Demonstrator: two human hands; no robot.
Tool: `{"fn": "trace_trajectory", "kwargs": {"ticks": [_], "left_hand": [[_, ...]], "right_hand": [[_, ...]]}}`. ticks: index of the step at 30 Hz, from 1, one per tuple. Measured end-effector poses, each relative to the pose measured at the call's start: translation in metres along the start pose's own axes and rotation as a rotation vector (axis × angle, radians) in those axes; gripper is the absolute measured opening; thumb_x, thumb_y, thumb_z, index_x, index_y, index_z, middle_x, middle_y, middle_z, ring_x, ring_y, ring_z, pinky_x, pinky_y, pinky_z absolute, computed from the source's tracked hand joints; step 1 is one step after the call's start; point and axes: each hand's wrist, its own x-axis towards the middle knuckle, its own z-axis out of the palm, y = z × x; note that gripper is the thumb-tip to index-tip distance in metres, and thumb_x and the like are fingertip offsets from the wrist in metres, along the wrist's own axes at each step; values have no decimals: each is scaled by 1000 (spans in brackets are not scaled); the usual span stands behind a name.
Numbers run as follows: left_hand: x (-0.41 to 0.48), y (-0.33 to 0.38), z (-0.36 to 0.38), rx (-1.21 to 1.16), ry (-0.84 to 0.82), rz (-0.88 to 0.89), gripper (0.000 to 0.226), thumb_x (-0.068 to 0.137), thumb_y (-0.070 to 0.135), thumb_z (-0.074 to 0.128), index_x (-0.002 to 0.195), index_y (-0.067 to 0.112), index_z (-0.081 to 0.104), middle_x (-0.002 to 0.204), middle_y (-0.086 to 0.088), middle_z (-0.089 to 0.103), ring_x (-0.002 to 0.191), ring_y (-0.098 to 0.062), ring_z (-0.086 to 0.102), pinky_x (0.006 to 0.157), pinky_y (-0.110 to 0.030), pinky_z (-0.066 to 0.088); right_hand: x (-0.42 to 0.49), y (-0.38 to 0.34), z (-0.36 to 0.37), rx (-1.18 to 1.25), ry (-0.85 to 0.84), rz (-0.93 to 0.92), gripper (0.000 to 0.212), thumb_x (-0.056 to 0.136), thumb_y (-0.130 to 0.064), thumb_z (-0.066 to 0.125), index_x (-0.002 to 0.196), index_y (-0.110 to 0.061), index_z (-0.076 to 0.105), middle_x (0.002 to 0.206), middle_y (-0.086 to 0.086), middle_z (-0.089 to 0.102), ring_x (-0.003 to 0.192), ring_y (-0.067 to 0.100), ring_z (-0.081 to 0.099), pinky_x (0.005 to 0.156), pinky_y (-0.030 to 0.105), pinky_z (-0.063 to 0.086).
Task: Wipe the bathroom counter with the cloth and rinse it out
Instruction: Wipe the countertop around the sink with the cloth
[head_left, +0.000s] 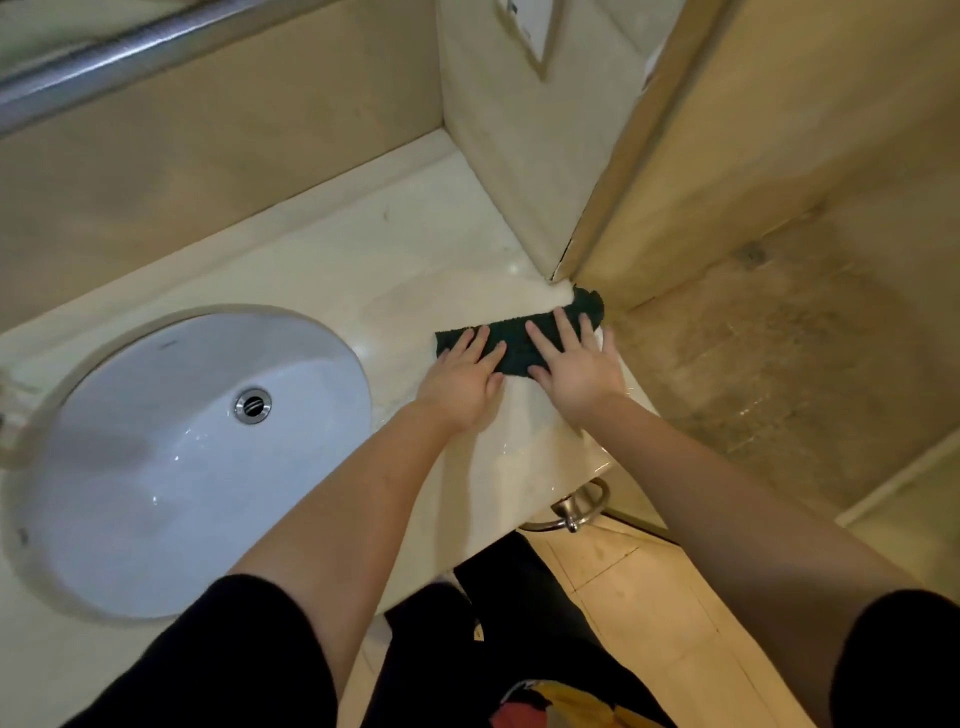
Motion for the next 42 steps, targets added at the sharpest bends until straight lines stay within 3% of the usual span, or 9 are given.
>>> {"fn": "trace_trajectory", "kwargs": {"ticks": [6, 13, 19, 22, 25, 28, 34, 42], "left_hand": [[25, 25, -12, -10, -33, 95, 49, 104, 30, 27, 152, 22, 19, 161, -4, 4, 148, -21, 1, 120, -41, 9], [29, 56, -14, 27, -105, 254, 39, 104, 24, 30, 140, 16, 40, 160, -3, 12, 148, -20, 6, 118, -42, 14], [20, 81, -2, 97, -154, 336, 50, 104, 23, 30, 152, 19, 15, 161, -3, 6, 148, -20, 2, 120, -43, 9], [20, 93, 5, 171, -171, 381, 55, 103, 21, 31, 153, 25, 9, 161, -5, 2, 148, -23, -1, 119, -44, 8], [17, 99, 14, 263, -178, 416, 55, 101, 21, 35, 152, 29, 15, 161, -8, -2, 147, -26, -5, 120, -46, 6], [10, 96, 18, 270, -173, 429, 53, 101, 21, 35, 151, 29, 20, 161, -6, -3, 148, -25, -6, 120, -46, 4], [-21, 68, 15, 245, -185, 448, 50, 102, 22, 32, 151, 29, 22, 161, -3, -1, 148, -21, -4, 120, -41, 5], [-85, 3, 30, 188, -162, 436, 48, 103, 24, 28, 150, 30, 22, 161, -2, 1, 148, -20, -4, 119, -40, 4]], "right_hand": [[-9, 17, 4, -64, -45, 102, 60, 103, -38, 27, 152, -25, -6, 160, 15, 2, 143, 36, 17, 115, 50, 18], [-58, 23, 17, -144, -124, 197, 65, 102, -30, 28, 151, -17, -11, 156, 23, 13, 133, 38, 35, 108, 44, 30], [-93, 35, 21, -86, -48, 303, 55, 103, -31, 29, 153, -18, 10, 139, 16, 43, 109, 30, 55, 91, 38, 40], [-106, 38, 26, 41, -27, 384, 52, 103, -36, 25, 152, -20, 16, 132, 14, 45, 96, 28, 59, 77, 35, 44], [-113, 33, 33, 268, -33, 496, 50, 103, -40, 25, 150, -25, 20, 133, 13, 39, 87, 30, 60, 65, 35, 45], [-118, 15, 41, 381, 5, 547, 47, 102, -35, 30, 148, -25, 27, 136, 14, 36, 93, 31, 58, 75, 38, 51], [-131, -32, 51, 356, 55, 516, 60, 97, -17, 46, 151, -10, 20, 133, 16, 33, 115, 28, 43, 92, 34, 45], [-148, -106, 59, 298, 27, 473, 67, 95, -13, 48, 151, -6, 12, 129, 15, 32, 114, 26, 41, 90, 31, 45]]}}
